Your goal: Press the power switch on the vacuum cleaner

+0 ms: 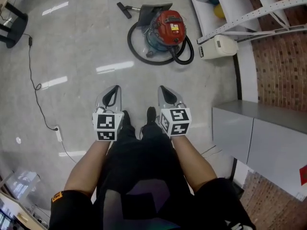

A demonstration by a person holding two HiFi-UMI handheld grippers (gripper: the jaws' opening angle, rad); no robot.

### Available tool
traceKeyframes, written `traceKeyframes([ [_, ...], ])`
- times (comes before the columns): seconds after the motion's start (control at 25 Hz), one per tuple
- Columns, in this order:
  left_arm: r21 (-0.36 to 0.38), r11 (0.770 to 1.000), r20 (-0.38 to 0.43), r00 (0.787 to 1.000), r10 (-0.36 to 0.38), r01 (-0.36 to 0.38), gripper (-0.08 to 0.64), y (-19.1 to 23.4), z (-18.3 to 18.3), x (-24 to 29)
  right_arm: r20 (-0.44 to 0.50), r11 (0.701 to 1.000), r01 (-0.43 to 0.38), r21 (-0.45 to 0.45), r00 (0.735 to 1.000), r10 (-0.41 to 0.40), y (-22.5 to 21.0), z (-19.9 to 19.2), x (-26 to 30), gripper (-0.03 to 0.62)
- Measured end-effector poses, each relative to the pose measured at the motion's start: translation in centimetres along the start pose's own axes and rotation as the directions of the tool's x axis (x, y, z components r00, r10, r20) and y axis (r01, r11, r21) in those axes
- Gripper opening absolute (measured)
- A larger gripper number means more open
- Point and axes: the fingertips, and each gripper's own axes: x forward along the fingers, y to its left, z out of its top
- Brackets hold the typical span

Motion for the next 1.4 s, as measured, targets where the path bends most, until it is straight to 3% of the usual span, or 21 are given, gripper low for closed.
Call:
traceKeyframes([
  [0.24,0.05,0.997,0.008,0.998,-0.06,0.059,0.015,-5.2,-1.0,-3.0,0.049,1.0,-0.001,0.006,0.999,0.0,0.2,-1.3,-5.0,-0.008],
  [0.48,0.073,0.996,0.007,0.999,-0.049,0.049,0.015,-12.1,-2.1,-5.4,0.098,1.0,-0.025,0.006,0.995,0.024,-2.0,-3.4,-10.1,-0.008],
  [0.76,0.041,0.999,0.115,0.993,-0.013,0.008,0.015,-19.0,2.4,-8.1,0.187,0.99,-0.091,-0.108,0.976,0.11,-2.9,-1.2,-15.6,-0.008],
  [1.08,0.033,0.999,0.27,0.963,0.019,-0.029,0.015,-21.0,8.2,-11.2,0.337,0.985,-0.076,-0.153,0.933,0.124,-2.3,3.2,-20.8,-0.008],
  [1.24,0.033,0.999,0.3,0.954,0.026,-0.038,0.015,-20.4,8.2,-13.6,0.343,0.994,-0.042,-0.104,0.936,0.075,-2.1,3.0,-22.4,-0.008],
  [1.4,0.024,0.998,0.296,0.954,0.051,-0.06,0.015,-18.7,7.0,-15.7,0.346,0.993,-0.042,-0.109,0.935,0.078,-0.7,2.2,-23.0,-0.008],
])
